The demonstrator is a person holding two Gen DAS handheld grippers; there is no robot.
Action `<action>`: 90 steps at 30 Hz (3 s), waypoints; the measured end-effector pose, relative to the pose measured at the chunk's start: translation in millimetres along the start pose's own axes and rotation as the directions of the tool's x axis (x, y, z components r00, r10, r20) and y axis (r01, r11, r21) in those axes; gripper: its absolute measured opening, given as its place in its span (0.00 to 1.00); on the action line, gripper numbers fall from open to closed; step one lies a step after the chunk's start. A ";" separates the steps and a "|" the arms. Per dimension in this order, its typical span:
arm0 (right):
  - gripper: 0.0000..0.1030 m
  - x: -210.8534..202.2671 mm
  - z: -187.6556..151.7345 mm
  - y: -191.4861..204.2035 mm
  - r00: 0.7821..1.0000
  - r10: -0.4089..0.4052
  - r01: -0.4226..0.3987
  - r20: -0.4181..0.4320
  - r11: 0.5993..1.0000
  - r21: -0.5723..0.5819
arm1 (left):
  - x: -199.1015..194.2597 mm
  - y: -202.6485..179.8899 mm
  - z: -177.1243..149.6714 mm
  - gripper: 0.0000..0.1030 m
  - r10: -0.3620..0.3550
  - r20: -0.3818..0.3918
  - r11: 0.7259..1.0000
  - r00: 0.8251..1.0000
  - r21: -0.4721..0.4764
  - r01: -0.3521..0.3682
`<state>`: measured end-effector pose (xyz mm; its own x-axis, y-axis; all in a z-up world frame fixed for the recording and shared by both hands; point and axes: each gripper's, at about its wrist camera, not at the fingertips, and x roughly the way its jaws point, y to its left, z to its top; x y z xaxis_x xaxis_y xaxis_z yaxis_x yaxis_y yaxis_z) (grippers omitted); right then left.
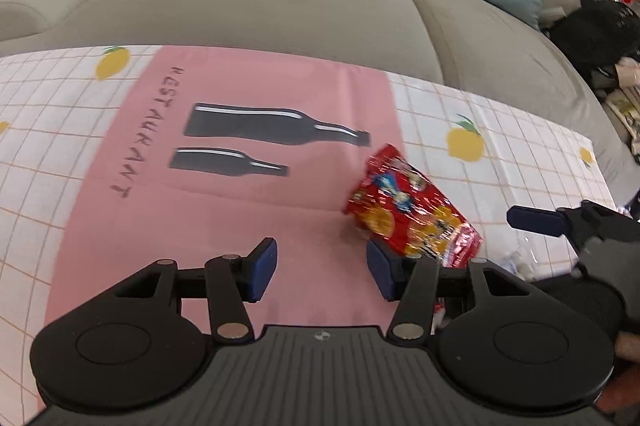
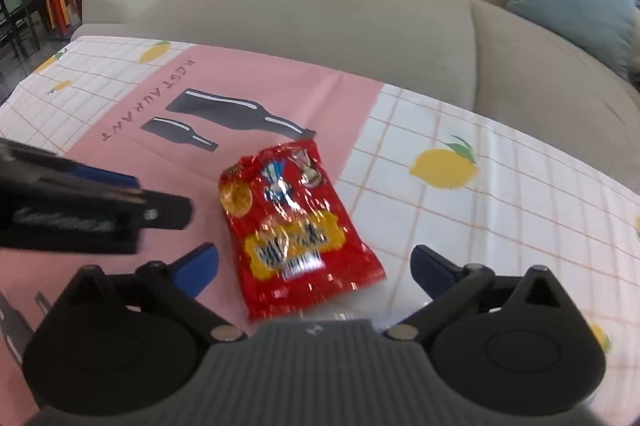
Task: Organize snacks
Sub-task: 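Lower the right tool over the red chip bag and close on it, then grasp the clear candy-ball bag with left tool while right tool holds red bag, then carry both bags over the orange box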
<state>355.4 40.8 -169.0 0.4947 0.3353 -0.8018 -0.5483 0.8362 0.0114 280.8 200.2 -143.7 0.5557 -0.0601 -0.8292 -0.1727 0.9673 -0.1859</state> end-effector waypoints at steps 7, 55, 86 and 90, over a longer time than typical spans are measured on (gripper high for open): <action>0.97 35.5 17.9 -4.8 0.997 0.050 -0.048 -0.057 0.998 0.033 | 1.2 13.0 -6.0 0.59 0.023 -0.007 1.000 1.000 -0.001 -0.023; 0.71 -106.4 -30.6 -114.8 0.996 -0.090 0.092 -0.019 0.969 0.231 | 37.9 -143.4 -38.0 0.84 -0.289 -0.182 0.685 0.940 0.647 0.336; 0.71 -152.6 -42.3 -109.5 0.991 -0.086 0.057 0.102 0.963 0.263 | -11.7 -142.3 -42.0 0.64 -0.284 -0.030 0.829 0.958 0.495 0.261; 0.71 -173.9 -53.6 -106.7 0.989 -0.079 0.040 0.126 0.957 0.288 | -52.8 -141.7 -42.1 0.65 -0.304 0.028 0.852 0.952 0.456 0.258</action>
<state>291.7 -130.0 -62.9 0.6178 0.3201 -0.7183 -0.3110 0.9384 0.1507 241.7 56.0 -95.7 0.6048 -0.3444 -0.7181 0.3671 0.9207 -0.1324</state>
